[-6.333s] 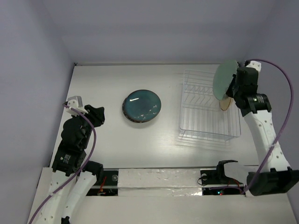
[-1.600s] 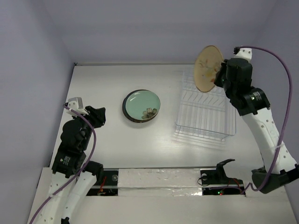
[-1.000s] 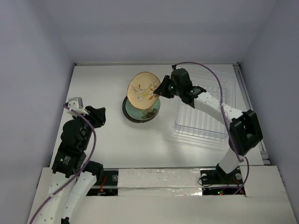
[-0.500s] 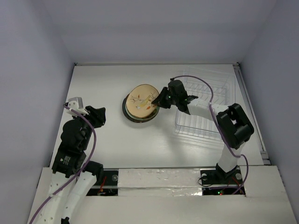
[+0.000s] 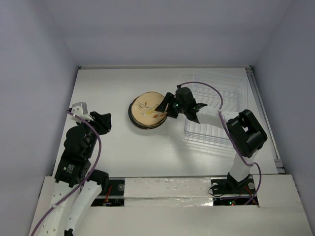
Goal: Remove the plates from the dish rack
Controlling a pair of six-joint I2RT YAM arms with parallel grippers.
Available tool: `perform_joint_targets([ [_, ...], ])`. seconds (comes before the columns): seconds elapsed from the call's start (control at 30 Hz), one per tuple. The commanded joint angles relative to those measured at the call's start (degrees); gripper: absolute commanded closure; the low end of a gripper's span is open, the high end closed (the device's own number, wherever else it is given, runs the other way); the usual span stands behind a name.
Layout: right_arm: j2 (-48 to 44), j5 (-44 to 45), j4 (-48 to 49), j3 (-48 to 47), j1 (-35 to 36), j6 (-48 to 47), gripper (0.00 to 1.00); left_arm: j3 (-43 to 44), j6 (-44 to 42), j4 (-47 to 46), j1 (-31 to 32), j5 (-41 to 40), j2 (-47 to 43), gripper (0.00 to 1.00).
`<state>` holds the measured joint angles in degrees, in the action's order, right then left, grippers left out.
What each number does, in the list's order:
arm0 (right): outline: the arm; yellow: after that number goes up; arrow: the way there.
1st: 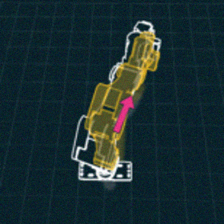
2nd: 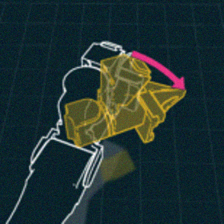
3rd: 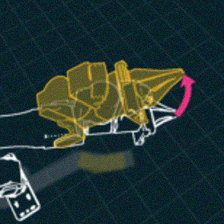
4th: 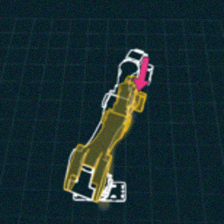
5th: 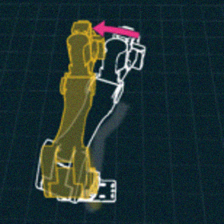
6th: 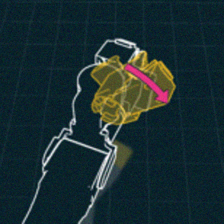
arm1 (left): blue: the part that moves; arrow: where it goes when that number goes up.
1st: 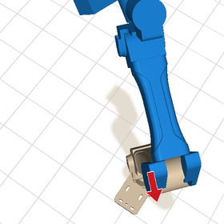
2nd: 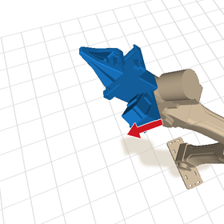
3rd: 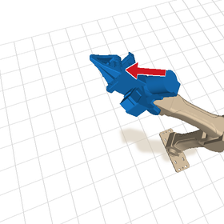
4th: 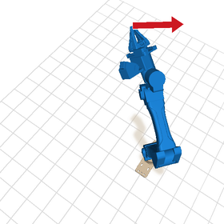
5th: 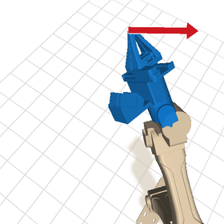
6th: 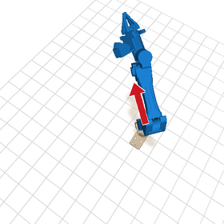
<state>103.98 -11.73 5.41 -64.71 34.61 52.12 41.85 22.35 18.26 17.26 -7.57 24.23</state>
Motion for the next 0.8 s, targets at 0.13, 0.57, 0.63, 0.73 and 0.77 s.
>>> perform_joint_targets([
  [0.13,-4.05,5.30,-9.42,-3.40,2.22,-8.08,0.15,-0.19,-0.55,-2.62,0.23,0.01,-0.41,0.70],
  [0.57,-13.62,13.40,-21.23,-2.27,4.59,-16.08,0.00,-0.27,-0.38,-2.79,0.23,-0.16,-1.11,0.63],
  [0.63,-17.12,13.05,-21.40,-2.35,5.11,-16.70,0.05,-0.27,-0.38,-2.79,0.23,-0.16,-1.29,0.58],
  [0.73,-23.88,14.18,-22.10,-2.88,5.64,-17.84,0.47,-0.27,-0.38,-2.79,-0.29,-0.34,-1.73,0.53],
  [0.77,-26.26,15.23,-22.28,-2.79,5.64,-18.10,0.72,-0.27,-0.38,-2.79,-0.29,-0.42,-1.82,0.52],
])
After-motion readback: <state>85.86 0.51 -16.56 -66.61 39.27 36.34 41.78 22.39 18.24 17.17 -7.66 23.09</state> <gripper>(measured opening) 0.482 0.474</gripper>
